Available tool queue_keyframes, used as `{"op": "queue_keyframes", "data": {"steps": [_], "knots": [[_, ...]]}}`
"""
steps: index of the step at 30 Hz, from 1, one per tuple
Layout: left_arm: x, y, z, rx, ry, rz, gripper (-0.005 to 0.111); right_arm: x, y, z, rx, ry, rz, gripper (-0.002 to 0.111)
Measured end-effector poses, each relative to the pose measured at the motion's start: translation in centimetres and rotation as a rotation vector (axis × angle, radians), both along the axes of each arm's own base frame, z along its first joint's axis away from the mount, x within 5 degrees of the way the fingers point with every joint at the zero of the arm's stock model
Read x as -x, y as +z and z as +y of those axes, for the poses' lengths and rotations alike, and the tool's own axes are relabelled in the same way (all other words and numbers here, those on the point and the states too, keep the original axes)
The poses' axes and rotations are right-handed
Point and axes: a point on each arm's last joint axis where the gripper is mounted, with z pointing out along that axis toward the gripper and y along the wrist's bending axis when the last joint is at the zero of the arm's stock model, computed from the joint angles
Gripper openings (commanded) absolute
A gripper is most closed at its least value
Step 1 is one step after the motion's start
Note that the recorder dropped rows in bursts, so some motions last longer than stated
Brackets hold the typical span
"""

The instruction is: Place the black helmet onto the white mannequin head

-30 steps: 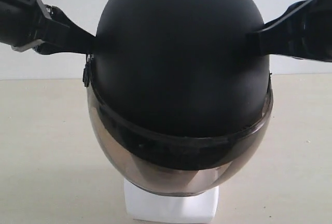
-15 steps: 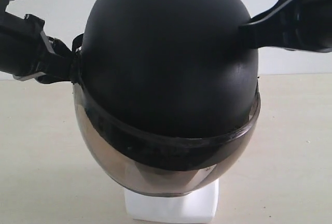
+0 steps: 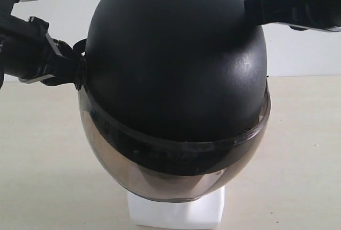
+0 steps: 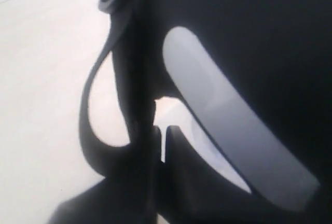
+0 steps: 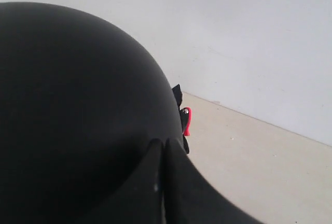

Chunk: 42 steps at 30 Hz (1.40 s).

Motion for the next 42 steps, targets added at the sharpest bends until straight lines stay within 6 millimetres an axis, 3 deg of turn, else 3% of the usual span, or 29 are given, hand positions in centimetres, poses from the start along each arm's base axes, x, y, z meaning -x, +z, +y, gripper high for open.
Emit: {"op": "queue_keyframes", "data": {"steps": [18, 26, 35, 38, 42], "knots": [[-1.6, -0.6, 0.0, 0.066, 0.032, -0.044, 0.004, 0.3, 0.6, -0.1, 0.043, 0.009, 0.008, 0.000], [0.1, 3.3, 2.6, 0.072, 0.132, -0.193, 0.004, 0.5, 2.6, -0.4, 0.046, 0.002, -0.013, 0.000], [1.1, 4.5, 2.6, 0.081, 0.129, -0.233, 0.004, 0.6, 2.9, -0.7, 0.074, -0.010, -0.038, 0.000], [2.3, 5.9, 2.9, 0.083, 0.138, -0.285, 0.004, 1.3, 3.8, -1.7, 0.066, -0.046, -0.085, 0.000], [5.9, 8.6, 3.4, 0.056, 0.175, -0.404, 0.004, 3.7, 5.7, -3.9, 0.013, -0.091, -0.162, 0.000]]}}
